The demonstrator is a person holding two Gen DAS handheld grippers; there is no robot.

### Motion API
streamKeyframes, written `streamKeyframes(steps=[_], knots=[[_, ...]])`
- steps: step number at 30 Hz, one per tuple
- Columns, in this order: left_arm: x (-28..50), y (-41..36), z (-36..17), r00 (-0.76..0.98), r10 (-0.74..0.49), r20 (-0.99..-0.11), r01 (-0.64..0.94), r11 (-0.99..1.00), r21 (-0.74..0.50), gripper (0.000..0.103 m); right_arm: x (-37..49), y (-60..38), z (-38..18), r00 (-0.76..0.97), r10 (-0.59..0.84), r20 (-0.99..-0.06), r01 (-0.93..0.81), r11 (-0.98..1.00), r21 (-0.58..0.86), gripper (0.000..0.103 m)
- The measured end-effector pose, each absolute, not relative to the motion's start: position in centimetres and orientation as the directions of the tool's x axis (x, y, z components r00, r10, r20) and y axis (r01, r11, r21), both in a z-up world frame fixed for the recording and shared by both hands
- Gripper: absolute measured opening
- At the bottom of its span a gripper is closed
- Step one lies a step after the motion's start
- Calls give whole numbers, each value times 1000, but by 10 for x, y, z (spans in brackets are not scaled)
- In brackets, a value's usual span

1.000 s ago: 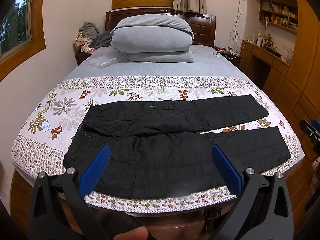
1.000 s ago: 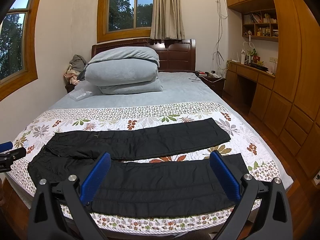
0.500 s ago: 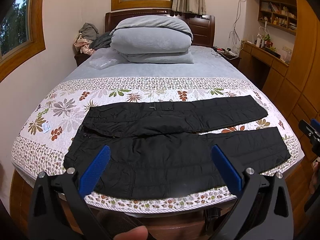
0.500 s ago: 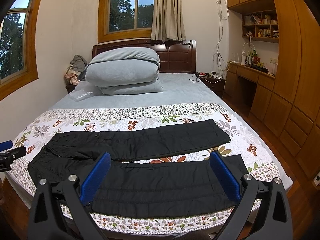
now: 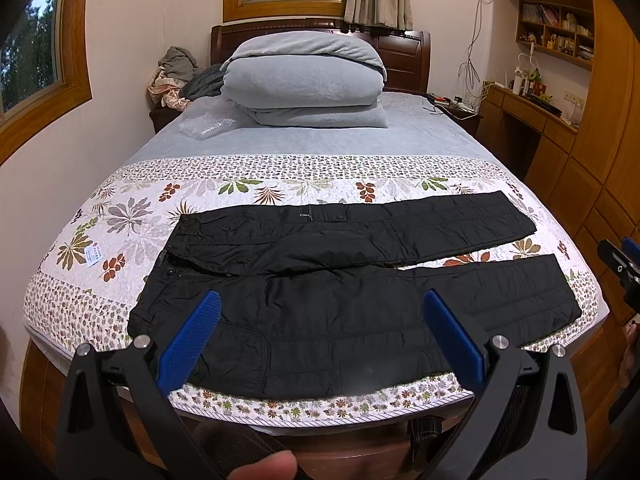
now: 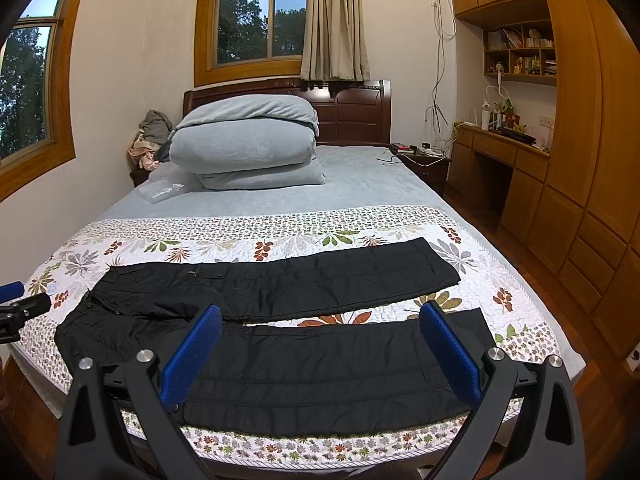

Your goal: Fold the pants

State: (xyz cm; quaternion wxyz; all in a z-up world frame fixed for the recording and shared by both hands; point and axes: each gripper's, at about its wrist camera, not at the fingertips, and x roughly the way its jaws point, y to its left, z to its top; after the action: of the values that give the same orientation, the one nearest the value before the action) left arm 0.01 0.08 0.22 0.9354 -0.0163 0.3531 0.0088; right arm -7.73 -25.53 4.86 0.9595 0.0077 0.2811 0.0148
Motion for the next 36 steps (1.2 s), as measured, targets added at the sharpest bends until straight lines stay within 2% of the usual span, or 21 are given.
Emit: streamKeyframes(steps=[36], knots=[[10,4,-12,729,7,-684,-31,999,-23,101,-67,-257,38,824,35,-566,-27,999,22,100]])
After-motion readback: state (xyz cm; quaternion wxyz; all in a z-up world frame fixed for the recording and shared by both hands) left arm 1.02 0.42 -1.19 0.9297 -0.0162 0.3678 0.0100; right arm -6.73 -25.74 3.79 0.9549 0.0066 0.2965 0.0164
